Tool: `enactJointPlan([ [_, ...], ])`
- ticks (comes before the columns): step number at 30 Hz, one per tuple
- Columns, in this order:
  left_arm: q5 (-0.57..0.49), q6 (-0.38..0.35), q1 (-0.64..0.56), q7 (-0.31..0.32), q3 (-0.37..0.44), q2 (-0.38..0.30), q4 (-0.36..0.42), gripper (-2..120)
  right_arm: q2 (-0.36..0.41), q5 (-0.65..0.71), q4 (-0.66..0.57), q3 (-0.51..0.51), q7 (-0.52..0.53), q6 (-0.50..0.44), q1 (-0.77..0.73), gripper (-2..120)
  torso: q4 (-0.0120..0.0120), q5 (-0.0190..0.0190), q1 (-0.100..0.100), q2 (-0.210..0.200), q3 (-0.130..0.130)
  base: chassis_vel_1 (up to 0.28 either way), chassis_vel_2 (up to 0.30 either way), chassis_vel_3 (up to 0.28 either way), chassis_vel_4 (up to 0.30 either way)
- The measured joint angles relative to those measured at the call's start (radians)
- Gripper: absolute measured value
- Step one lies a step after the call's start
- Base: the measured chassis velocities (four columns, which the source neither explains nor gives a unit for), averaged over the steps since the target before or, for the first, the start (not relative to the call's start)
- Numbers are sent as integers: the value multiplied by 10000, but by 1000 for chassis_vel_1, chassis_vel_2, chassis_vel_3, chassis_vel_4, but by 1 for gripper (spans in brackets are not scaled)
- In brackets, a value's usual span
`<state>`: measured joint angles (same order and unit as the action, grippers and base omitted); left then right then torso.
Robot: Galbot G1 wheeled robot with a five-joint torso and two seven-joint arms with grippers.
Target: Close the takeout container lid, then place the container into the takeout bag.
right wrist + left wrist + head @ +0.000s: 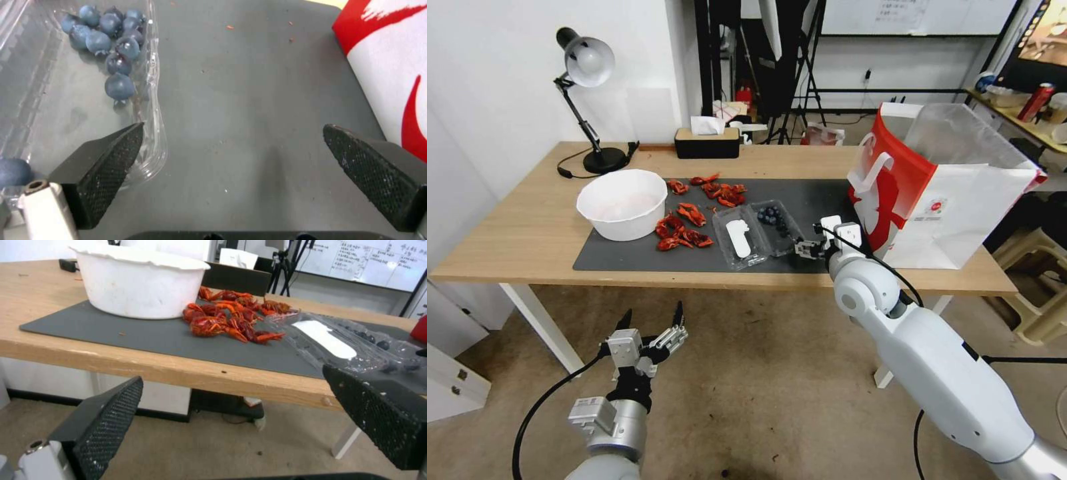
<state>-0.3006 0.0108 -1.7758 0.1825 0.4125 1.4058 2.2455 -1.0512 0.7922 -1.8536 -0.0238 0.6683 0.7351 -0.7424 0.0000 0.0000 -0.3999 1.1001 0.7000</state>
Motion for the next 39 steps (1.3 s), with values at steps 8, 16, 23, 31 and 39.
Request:
enactJointPlan([
  [8,4,56,-21,10,0,-15,-1,100,119,158,-326,152,148,3,-292,100,0,0,1,0,0,0,0,0,0],
  [16,51,127,-51,11,-34,-5,-1,100,263,476,-749,357,514,3,-633,100,-1,0,0,0,0,0,0,0,0],
  [23,82,174,-80,10,-46,-11,3,100,361,585,-1080,615,634,3,-1032,100,0,0,-1,-1,-1,0,0,0,0],
  [31,172,226,-100,10,-128,10,3,100,419,648,-1476,908,665,3,-1566,100,-1,0,-2,0,0,0,0,0,0],
  [39,207,273,-114,10,-163,23,-13,100,242,642,-1749,1320,525,1,-1782,100,0,0,-2,0,0,0,0,0,0],
])
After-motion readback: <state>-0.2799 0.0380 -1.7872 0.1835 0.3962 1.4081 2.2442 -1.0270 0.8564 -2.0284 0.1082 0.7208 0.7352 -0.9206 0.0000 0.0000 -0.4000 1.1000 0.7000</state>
